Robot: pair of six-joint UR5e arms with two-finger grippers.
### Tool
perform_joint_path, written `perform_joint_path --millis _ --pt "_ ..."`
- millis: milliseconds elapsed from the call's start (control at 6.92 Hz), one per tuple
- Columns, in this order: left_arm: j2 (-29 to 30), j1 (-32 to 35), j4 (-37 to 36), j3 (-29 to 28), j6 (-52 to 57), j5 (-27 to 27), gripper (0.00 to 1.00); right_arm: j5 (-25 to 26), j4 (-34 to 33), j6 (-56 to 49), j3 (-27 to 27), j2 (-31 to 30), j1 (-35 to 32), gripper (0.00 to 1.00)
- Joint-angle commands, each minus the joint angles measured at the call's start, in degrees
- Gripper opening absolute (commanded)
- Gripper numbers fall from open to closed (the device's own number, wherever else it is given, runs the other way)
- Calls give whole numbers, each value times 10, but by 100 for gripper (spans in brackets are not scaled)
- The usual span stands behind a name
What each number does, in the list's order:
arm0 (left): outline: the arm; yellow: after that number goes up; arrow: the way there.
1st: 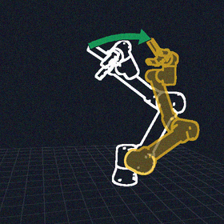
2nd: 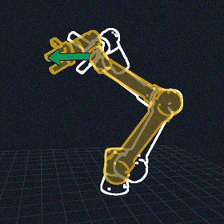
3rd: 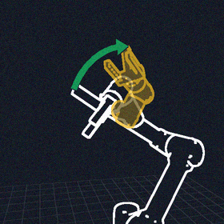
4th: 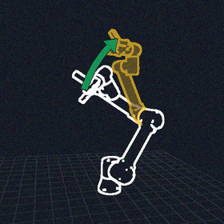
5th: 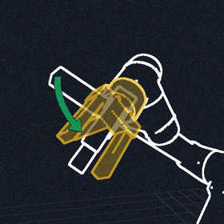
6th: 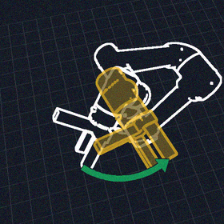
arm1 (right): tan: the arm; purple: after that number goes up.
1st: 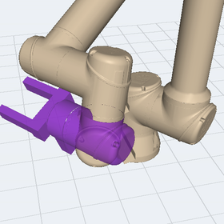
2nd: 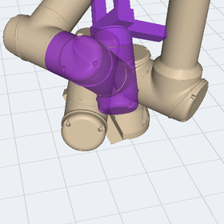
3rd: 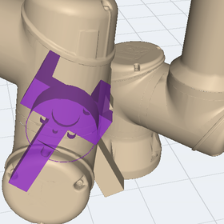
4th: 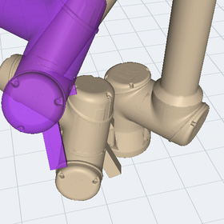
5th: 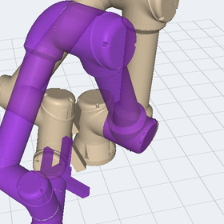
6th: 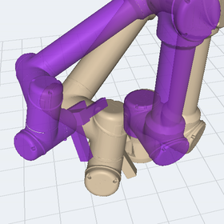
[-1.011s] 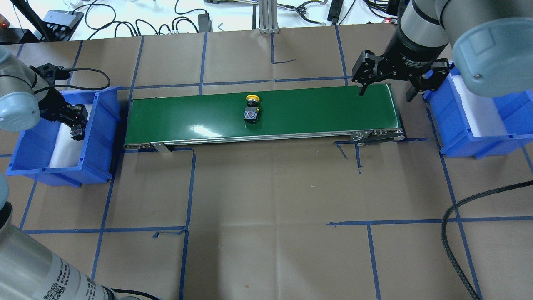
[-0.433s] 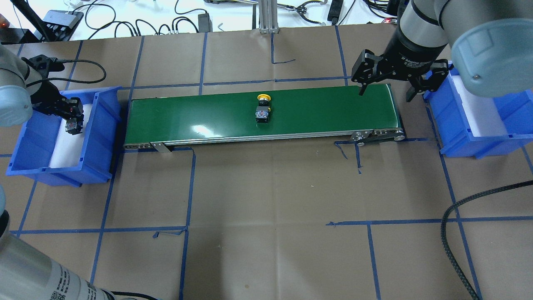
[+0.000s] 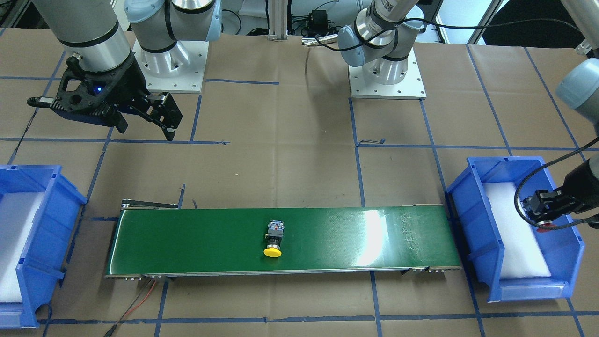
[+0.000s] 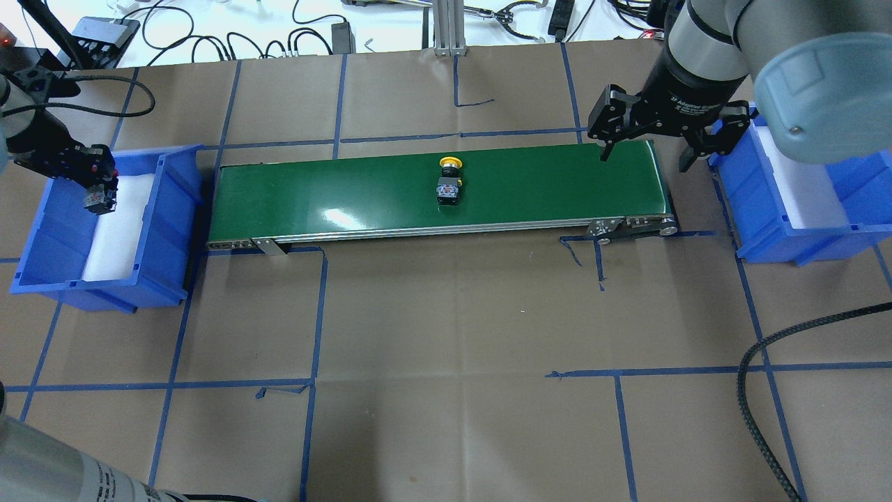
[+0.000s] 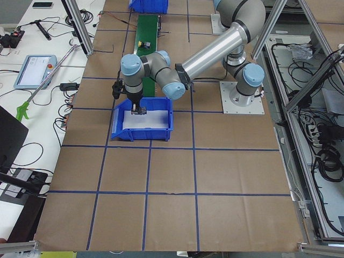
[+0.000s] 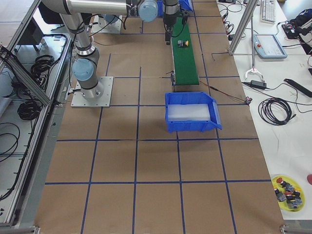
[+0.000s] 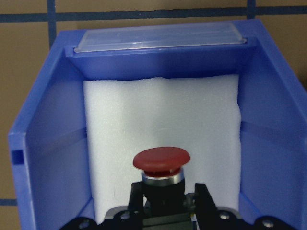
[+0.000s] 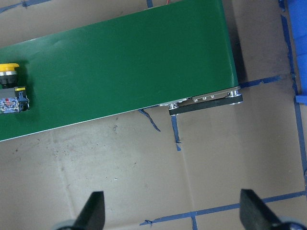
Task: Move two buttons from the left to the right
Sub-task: 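Lift the red button and carry it toward the conveyor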
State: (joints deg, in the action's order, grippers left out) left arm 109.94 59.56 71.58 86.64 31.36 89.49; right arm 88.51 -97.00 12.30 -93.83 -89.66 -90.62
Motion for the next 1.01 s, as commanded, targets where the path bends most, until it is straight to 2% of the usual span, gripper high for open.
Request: perform_joint_path --millis 0,144,289,578,867 --pt "-14 22 103 -65 -22 2 0 0 0 -1 -1 24 0 100" --pt "-14 58 126 -90 -51 5 0 -1 -4 -1 8 46 0 100" --pt "-10 97 131 -96 -92 5 0 0 -37 -2 10 55 0 100" --pt "-4 203 123 -92 -188 39 0 -2 -94 -1 11 91 0 100" --pt "5 258 121 -71 -243 41 0 -2 -163 -1 15 144 -3 100"
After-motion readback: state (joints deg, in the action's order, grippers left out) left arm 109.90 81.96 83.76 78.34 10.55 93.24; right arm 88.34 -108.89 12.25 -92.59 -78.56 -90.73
